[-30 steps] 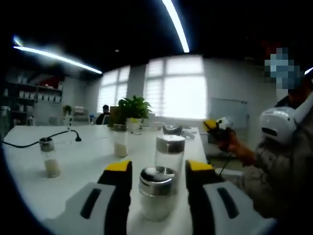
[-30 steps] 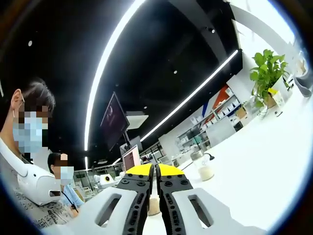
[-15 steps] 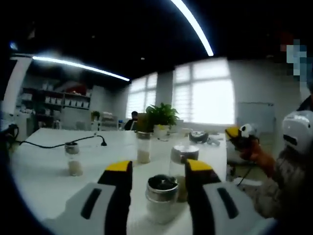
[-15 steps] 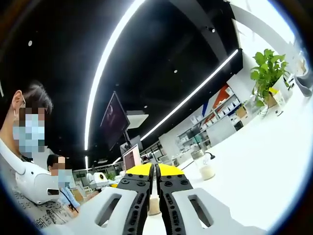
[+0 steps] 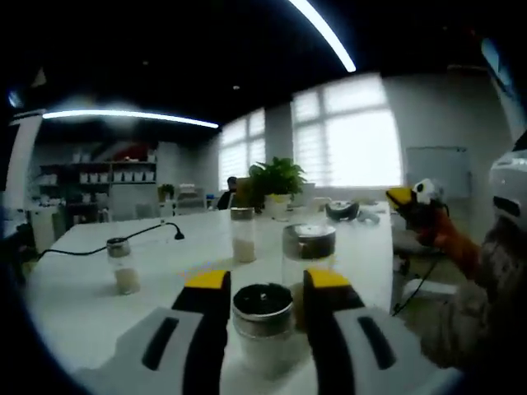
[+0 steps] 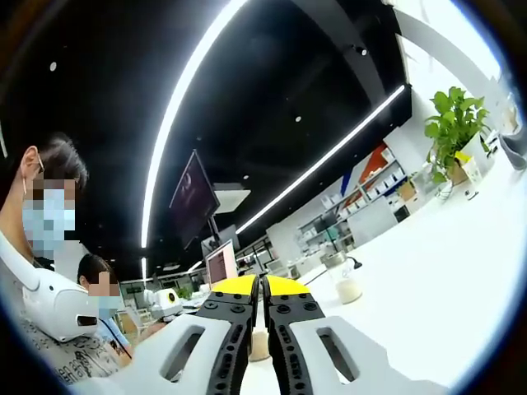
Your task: Rotate the seasoning bottle until the label or dispensing opening points toward the visible target arrow and the bottle remains upright within the marked orientation range
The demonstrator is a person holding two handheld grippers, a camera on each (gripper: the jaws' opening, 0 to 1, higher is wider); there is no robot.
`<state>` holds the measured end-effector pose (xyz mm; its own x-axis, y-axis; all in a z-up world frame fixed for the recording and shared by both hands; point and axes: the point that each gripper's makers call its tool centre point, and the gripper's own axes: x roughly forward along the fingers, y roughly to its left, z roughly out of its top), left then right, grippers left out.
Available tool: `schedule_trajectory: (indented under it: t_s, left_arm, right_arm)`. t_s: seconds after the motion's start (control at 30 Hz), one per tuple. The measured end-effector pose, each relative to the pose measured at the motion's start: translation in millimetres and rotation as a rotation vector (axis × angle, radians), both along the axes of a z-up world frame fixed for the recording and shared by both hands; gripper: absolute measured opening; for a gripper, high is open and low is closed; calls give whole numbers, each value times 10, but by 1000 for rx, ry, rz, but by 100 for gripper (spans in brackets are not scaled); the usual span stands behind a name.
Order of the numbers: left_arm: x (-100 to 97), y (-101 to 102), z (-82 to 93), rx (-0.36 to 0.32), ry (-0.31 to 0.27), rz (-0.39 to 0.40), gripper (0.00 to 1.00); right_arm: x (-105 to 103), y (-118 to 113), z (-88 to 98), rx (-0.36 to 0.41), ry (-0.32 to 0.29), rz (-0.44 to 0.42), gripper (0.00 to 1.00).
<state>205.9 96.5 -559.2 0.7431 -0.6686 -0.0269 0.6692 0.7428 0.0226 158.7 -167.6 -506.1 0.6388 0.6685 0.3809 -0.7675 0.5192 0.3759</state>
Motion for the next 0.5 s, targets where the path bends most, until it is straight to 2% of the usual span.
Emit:
schedule_trajectory:
  t_s: [0.17,0.33,0.5]
  left_arm:
    - [32,2,-97,58,11,8,37]
    - [37,9,-124,60,16,13,34]
    - [40,25,-120,24,25,3,34]
  right_arm:
    - [-8,-2,8,0,-4,0,0]
    - [-5,9,13,-3,-5,2,0]
    - [20,46,14,-9,-4,20,0]
